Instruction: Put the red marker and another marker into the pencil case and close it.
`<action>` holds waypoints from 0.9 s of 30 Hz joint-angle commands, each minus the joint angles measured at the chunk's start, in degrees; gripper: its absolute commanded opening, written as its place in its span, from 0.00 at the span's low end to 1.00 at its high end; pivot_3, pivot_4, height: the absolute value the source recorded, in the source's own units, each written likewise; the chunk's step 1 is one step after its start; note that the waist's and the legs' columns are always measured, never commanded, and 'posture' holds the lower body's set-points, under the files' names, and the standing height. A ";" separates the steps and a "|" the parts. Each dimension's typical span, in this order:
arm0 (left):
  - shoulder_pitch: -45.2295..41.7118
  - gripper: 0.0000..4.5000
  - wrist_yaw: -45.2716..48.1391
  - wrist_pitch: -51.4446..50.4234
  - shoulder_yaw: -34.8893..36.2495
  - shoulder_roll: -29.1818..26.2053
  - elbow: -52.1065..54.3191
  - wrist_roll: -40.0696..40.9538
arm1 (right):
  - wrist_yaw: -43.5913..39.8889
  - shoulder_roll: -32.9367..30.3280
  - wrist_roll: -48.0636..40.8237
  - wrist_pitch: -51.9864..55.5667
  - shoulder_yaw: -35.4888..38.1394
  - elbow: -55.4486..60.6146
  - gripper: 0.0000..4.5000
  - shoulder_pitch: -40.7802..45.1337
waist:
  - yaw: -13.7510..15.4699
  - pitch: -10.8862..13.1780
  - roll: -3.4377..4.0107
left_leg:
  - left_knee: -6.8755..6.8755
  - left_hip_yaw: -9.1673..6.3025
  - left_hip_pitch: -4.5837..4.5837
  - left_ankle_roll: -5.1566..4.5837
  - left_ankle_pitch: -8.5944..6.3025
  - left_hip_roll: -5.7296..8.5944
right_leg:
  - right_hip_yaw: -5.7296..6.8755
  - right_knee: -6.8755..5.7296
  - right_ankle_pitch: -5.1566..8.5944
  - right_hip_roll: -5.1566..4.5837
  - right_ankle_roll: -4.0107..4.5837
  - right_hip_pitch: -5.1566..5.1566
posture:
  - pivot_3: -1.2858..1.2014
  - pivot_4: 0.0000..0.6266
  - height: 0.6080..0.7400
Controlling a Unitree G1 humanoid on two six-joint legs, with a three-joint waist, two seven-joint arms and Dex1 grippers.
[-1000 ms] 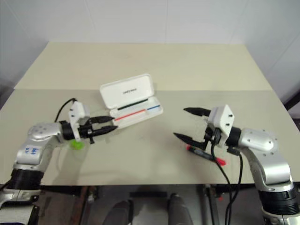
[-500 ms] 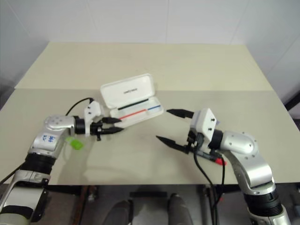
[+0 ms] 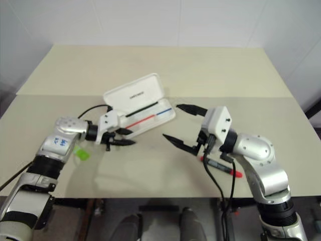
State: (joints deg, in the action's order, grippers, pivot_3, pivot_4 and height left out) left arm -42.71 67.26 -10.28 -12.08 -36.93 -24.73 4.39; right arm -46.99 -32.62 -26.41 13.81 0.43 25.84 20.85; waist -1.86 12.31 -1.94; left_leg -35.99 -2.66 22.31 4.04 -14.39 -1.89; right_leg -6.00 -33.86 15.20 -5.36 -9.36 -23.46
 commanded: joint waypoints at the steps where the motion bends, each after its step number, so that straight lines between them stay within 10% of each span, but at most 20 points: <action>1: -1.95 0.41 1.07 -2.10 -1.79 0.39 -0.78 -1.97 | 1.33 0.72 -0.22 -0.62 0.49 2.44 1.00 2.14 | -0.01 0.00 0.00 | -0.01 0.00 0.00 0.00 0.00 0.00 | 0.00 -0.02 0.00 0.00 -0.01 0.00 | 0.52 0.24 1.00; 4: -2.75 0.41 1.78 -3.90 -2.10 0.81 -0.02 -1.87 | 1.52 0.82 -0.21 -0.51 0.49 2.47 1.00 2.59 | -0.03 0.00 0.00 | -0.02 -0.01 0.00 0.00 0.00 0.00 | 0.00 -0.02 -0.01 0.01 -0.02 0.00 | 0.52 0.24 1.00; 10: -3.67 0.00 3.08 -4.79 -2.96 0.63 1.20 -2.57 | 1.59 0.70 -0.49 -0.55 0.84 1.92 1.00 3.81 | -0.01 0.00 0.00 | 0.06 -0.01 0.02 -0.04 -0.03 0.00 | 0.00 -0.02 -0.14 0.01 -0.42 -0.03 | 0.52 0.24 1.00; 27: 2.15 0.00 6.02 -12.29 -1.68 -0.75 20.00 1.77 | -2.34 -2.20 -2.30 0.76 2.40 -0.08 1.00 3.09 | 0.03 0.01 0.00 | 0.06 -0.02 0.11 -0.07 -0.08 0.00 | 0.00 0.03 -0.07 -0.01 -0.48 -0.05 | 0.52 0.24 1.00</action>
State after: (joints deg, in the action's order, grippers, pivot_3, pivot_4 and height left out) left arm -41.14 72.71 -20.76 -14.44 -36.91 -9.34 4.29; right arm -48.88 -33.93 -27.34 14.90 0.62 24.61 23.88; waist -1.84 12.32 -1.94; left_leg -35.94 -2.69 22.42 3.97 -14.49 -1.89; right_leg -6.00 -33.84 15.14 -5.37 -9.84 -23.52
